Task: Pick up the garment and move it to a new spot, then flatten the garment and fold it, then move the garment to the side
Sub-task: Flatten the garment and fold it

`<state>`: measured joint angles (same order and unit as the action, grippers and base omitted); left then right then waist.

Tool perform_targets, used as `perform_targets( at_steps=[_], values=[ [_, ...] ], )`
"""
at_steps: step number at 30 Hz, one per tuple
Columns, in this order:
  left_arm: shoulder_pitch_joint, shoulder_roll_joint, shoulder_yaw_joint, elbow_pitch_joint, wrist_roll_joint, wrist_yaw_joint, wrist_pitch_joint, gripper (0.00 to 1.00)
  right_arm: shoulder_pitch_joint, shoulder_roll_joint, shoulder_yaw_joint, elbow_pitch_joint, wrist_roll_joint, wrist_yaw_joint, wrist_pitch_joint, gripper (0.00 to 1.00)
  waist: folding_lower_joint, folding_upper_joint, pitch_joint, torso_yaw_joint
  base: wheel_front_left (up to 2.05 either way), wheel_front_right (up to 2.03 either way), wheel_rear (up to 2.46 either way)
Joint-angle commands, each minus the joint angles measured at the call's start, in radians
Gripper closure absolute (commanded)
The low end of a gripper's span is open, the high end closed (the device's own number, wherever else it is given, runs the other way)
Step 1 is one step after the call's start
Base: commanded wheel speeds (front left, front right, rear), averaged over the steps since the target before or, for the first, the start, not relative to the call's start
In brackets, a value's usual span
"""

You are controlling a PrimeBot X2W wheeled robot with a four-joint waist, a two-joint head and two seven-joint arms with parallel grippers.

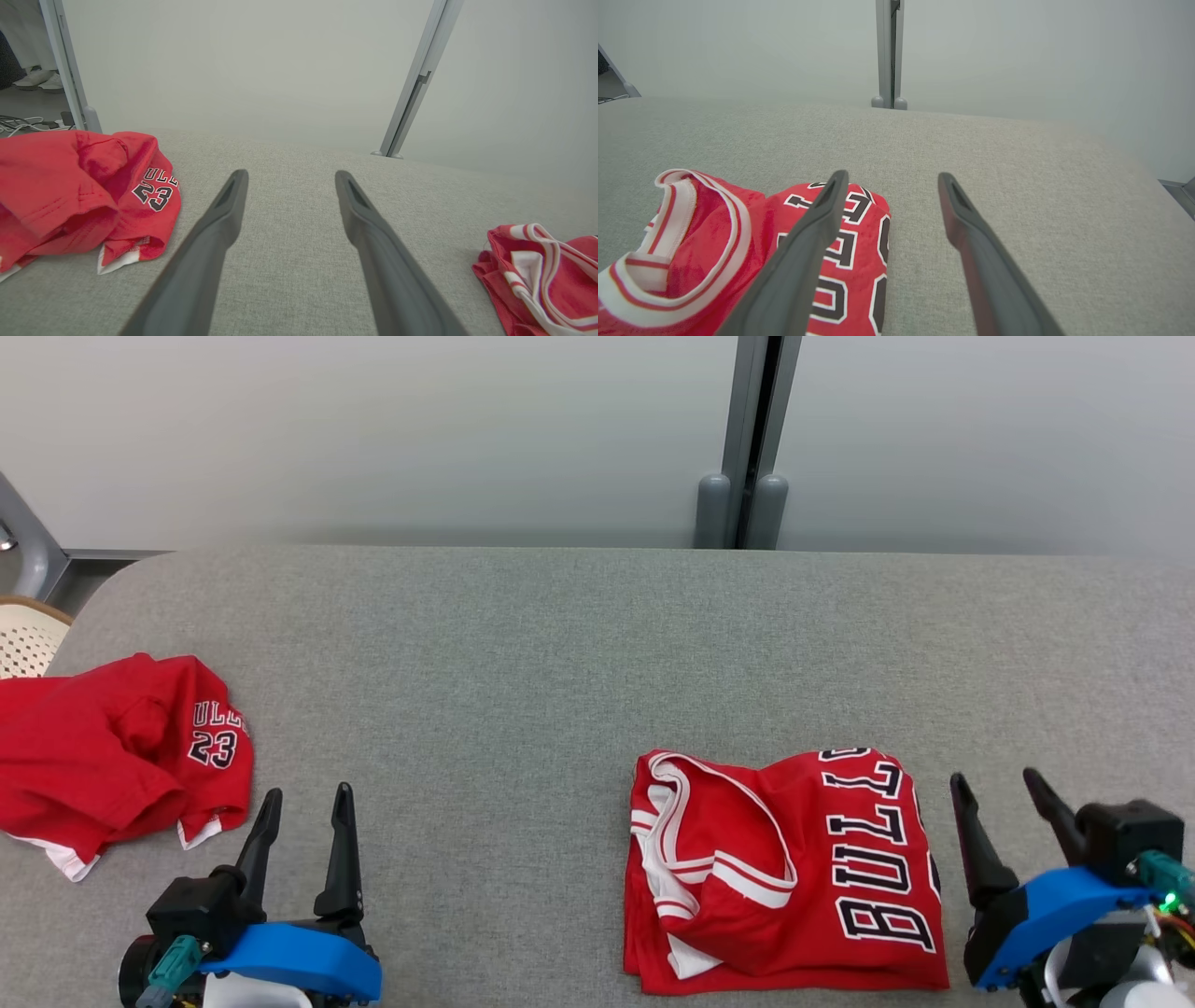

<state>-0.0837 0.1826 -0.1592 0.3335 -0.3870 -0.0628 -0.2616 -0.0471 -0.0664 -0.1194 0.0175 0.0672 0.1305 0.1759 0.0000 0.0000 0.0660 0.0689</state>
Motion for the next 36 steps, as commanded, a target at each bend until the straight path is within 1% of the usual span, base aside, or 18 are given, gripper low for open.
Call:
perform_targets(
  at_steps=[1,6,7,8,9,11,15,19,20,23,28,31,34,36],
  values=[
    [0.007,0.005,-0.002,0.003,0.005,-0.004,-0.004,0.0,0.023,0.009,-0.006,0.03,-0.014,0.001,-0.031,0.0,0.0,0.0,-0.005,-0.001,0.0,0.0,0.0],
    [0.004,0.01,-0.009,0.012,0.002,-0.006,0.003,0.0,0.026,0.015,0.002,0.112,-0.031,0.001,-0.096,0.0,0.0,0.0,-0.011,-0.002,0.0,0.0,0.0],
    [0.001,0.012,-0.012,0.012,0.003,-0.006,0.008,0.0,0.02,0.016,0.01,0.129,-0.03,0.001,-0.104,0.62,0.0,0.0,-0.01,-0.001,0.0,0.0,0.0],
    [-0.002,0.013,-0.013,0.011,0.003,-0.006,0.011,0.0,0.011,0.016,0.021,0.147,-0.027,0.001,-0.108,0.62,0.0,0.0,-0.01,-0.002,0.0,0.0,0.0],
    [-0.004,0.015,-0.015,0.01,0.003,-0.005,0.012,0.0,0.004,0.016,0.033,0.166,-0.028,0.001,-0.111,1.0,0.0,0.0,-0.009,-0.002,0.0,0.0,0.0],
    [-0.007,0.019,-0.017,0.009,0.003,-0.006,0.016,0.0,-0.013,0.016,0.065,0.2,-0.017,0.001,-0.118,1.0,0.0,0.0,-0.006,-0.003,0.0,0.0,0.0],
    [-0.015,0.023,-0.022,0.009,-0.001,-0.006,0.017,0.0,-0.039,0.016,0.168,0.271,0.01,0.001,-0.124,1.0,0.0,0.0,-0.001,-0.004,0.0,0.0,0.0],
    [-0.017,0.021,-0.026,0.013,-0.006,-0.007,0.016,0.0,-0.071,0.016,0.317,0.35,0.05,0.001,-0.125,1.0,0.0,0.0,0.001,-0.001,0.0,0.0,0.0],
    [-0.017,0.021,-0.026,0.013,-0.006,-0.007,0.016,0.0,-0.071,0.016,0.317,0.35,0.05,0.001,-0.125,1.0,0.0,0.0,0.001,-0.001,0.0,0.0,0.0],
    [-0.016,0.02,-0.029,0.013,-0.006,-0.005,0.016,0.0,-0.1,0.016,0.437,0.403,0.092,0.001,-0.126,1.0,0.0,0.0,0.002,0.002,0.0,0.0,0.0],
    [-0.02,0.02,-0.034,0.018,-0.013,-0.007,0.014,0.0,-0.143,0.015,0.662,0.463,0.19,0.001,-0.118,1.0,0.0,0.0,0.002,0.011,0.0,0.0,0.0],
    [-0.021,0.019,-0.036,0.019,-0.017,-0.005,0.014,0.0,-0.165,0.015,0.791,0.475,0.26,0.001,-0.088,1.0,0.0,0.0,0.003,0.015,0.0,0.0,0.0],
    [-0.022,0.02,-0.034,0.019,-0.018,-0.001,0.013,0.0,-0.184,0.015,0.886,0.463,0.352,0.001,-0.056,1.0,0.0,0.0,0.004,0.016,0.0,0.0,0.0],
    [-0.02,0.021,-0.031,0.018,-0.022,0.001,0.011,0.0,-0.199,0.015,0.925,0.448,0.412,0.001,-0.043,1.0,0.0,0.0,0.005,0.013,0.0,0.0,0.0]
  ],
)
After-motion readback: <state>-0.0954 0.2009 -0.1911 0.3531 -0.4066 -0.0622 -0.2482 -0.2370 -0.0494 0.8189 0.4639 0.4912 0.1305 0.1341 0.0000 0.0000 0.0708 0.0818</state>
